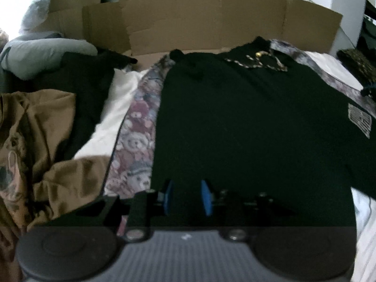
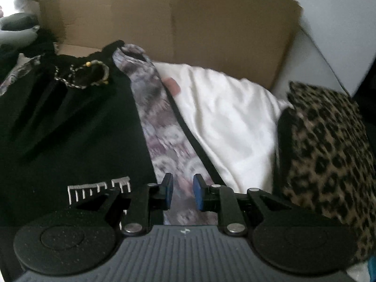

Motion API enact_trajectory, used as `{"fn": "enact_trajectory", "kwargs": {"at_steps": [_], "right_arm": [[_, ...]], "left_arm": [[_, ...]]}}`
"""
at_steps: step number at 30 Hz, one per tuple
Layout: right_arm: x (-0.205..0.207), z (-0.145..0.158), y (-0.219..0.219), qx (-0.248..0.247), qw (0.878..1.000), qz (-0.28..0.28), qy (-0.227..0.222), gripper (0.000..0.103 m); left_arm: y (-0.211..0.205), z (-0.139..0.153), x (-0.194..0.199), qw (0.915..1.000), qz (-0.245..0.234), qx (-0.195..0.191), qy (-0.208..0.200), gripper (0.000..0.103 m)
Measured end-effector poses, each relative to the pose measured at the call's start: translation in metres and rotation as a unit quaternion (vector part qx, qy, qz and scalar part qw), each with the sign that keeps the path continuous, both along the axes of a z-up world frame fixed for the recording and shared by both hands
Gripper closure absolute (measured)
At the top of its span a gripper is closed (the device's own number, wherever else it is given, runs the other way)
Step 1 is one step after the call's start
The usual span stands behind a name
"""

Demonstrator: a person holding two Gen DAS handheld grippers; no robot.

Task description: Fold clothes

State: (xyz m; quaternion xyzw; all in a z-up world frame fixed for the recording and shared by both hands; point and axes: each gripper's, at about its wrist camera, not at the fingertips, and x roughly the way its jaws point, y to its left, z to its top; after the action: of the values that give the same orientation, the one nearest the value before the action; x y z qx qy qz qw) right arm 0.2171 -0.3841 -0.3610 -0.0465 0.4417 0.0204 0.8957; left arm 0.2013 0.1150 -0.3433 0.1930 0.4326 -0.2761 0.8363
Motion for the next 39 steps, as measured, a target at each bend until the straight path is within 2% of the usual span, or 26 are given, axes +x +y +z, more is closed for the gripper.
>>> {"fn": "enact_trajectory", "kwargs": {"at_steps": [2,7,11,14,17,23,26,28,30,34,39], "right_arm": [[0.007,-0.003,0.004,0.000,1.000,0.008,-0.001,0.078],[0.021,-0.016,0.008,-0.028,0.999,0.021,0.006,0.078],[0.030,-0.032,-0.002,-0.062,0.998,-0.004,0.030,0.079],[0.031,-0.035,-0.009,-0.075,0.996,-0.025,0.029,0.079],[0.030,-0.032,-0.005,-0.089,0.996,-0.025,0.023,0.079],[0.040,-0.015,0.000,-0.045,0.999,0.001,-0.001,0.079],[0.048,-0.008,0.004,-0.031,0.999,0.013,-0.009,0.079],[0.059,-0.002,0.006,-0.024,0.999,0.018,-0.010,0.078],[0.069,0.000,0.010,-0.021,0.999,0.027,-0.013,0.078],[0.089,-0.005,0.022,-0.011,0.999,0.032,-0.026,0.078],[0.115,-0.018,0.041,-0.006,0.999,0.026,-0.036,0.078]], "left_arm": [[-0.003,0.000,0.009,1.0000,0.002,0.002,-0.002,0.074],[-0.015,-0.002,0.025,0.9992,-0.029,0.028,-0.002,0.074],[-0.027,-0.001,0.051,0.9993,-0.027,0.026,-0.002,0.074],[-0.039,-0.001,0.072,0.9993,-0.023,0.023,-0.015,0.074],[-0.051,-0.003,0.091,0.9986,-0.021,0.027,-0.041,0.074],[-0.069,-0.003,0.120,0.9967,-0.018,0.031,-0.072,0.074],[-0.074,-0.003,0.131,0.9965,-0.024,0.032,-0.074,0.074],[-0.076,-0.007,0.138,0.9964,-0.025,0.037,-0.072,0.077],[-0.078,-0.012,0.145,0.9963,-0.026,0.043,-0.071,0.086],[-0.074,-0.028,0.157,0.9984,0.001,0.038,-0.042,0.086],[-0.068,-0.035,0.159,0.9988,0.029,0.021,-0.033,0.086]]}}
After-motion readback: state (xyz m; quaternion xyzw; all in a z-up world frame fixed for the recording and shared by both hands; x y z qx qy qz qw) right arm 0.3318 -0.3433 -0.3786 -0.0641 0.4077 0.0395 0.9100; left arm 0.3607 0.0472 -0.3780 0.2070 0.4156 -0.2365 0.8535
